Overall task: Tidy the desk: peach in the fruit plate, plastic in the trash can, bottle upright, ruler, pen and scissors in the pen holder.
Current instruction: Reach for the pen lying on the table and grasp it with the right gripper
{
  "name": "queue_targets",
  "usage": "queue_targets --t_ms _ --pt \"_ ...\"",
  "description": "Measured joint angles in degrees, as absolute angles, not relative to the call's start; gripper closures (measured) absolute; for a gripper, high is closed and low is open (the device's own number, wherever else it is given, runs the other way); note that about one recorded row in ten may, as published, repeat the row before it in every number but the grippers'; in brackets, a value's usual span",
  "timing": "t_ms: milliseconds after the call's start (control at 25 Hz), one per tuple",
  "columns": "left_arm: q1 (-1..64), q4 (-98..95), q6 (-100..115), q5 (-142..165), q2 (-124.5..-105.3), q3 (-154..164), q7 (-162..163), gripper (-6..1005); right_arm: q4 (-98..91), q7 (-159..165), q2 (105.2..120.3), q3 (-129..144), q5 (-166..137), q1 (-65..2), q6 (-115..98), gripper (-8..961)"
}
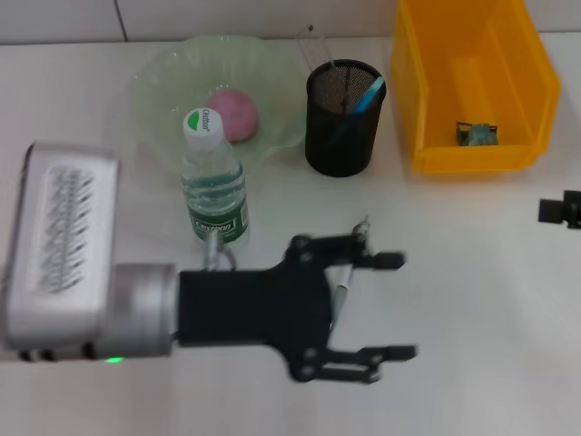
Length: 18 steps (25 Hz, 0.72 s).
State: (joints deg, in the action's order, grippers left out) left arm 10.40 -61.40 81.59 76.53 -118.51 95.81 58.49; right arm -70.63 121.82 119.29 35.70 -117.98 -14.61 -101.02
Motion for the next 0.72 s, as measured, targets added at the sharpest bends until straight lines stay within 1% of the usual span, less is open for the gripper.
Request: queue_targets --t_ms 120,160,200,360,520,720 --pt "14.2 -48.7 87.8 75.2 -118.53 91.5 52.4 250 -72.7 127.1 119.33 38.3 -119.1 -16.4 -100.6 124" --pt "14.2 -48.7 87.8 75.2 -118.53 91.5 52.4 250 -73.7 129.2 119.33 39.5 -119.3 -16.9 -100.4 124" --pt "16.2 -41.6 89.8 75.3 -118.49 89.6 49.5 250 -75.0 131.8 119.33 41.1 -119.7 -17.6 -99.9 124" --pt "17.0 -36.8 89.9 75.7 -118.43 88.9 46.4 250 -80.4 144.8 119.17 48.8 -125.5 -21.4 -97.1 125" --pt "17.0 -35.4 88.8 76.8 -118.41 88.8 44.6 251 -82.1 157.0 119.18 57.1 -133.6 -29.1 -95.9 125" --pt "17.1 -35.1 88.1 78.6 -118.35 88.6 44.6 251 -78.2 168.8 119.55 67.8 -142.6 -38.7 -93.3 126"
